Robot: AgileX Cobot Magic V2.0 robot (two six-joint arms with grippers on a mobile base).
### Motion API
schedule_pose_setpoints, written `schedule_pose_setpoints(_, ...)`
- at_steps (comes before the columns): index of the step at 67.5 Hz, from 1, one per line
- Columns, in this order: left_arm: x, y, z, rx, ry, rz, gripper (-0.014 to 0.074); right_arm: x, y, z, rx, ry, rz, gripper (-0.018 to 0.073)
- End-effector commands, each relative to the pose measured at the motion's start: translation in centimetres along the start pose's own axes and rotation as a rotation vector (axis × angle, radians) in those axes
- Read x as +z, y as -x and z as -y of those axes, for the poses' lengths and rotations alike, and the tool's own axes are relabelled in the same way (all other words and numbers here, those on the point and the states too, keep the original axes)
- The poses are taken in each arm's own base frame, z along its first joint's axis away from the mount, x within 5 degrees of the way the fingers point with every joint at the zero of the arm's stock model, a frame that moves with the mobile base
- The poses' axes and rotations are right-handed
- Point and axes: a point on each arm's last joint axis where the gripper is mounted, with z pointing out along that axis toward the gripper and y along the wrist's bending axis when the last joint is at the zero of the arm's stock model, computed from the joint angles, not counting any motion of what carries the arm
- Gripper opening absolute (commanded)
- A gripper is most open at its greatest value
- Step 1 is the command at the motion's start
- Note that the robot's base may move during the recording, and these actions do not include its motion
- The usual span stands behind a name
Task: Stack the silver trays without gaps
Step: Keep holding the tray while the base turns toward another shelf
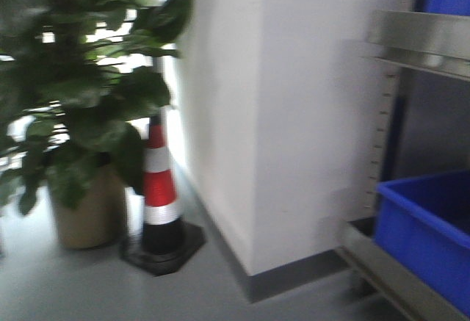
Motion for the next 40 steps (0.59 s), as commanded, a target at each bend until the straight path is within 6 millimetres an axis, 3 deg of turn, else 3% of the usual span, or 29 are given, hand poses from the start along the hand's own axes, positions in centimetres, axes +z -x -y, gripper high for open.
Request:
schedule_pose_setpoints(1, -0.18, 0.55, 1.42, 0.002, -0.116, 0.06, -0.0017, -2.23, 2.06, -5.5, -0.032, 0.61, 0.261, -0.0015)
schedule_pose_setpoints(40, -0.18, 0.55, 1.42, 0.002, -0.116, 0.06, -0.0017, -2.23, 2.06, -5.5, -0.032, 0.61, 0.261, -0.0015)
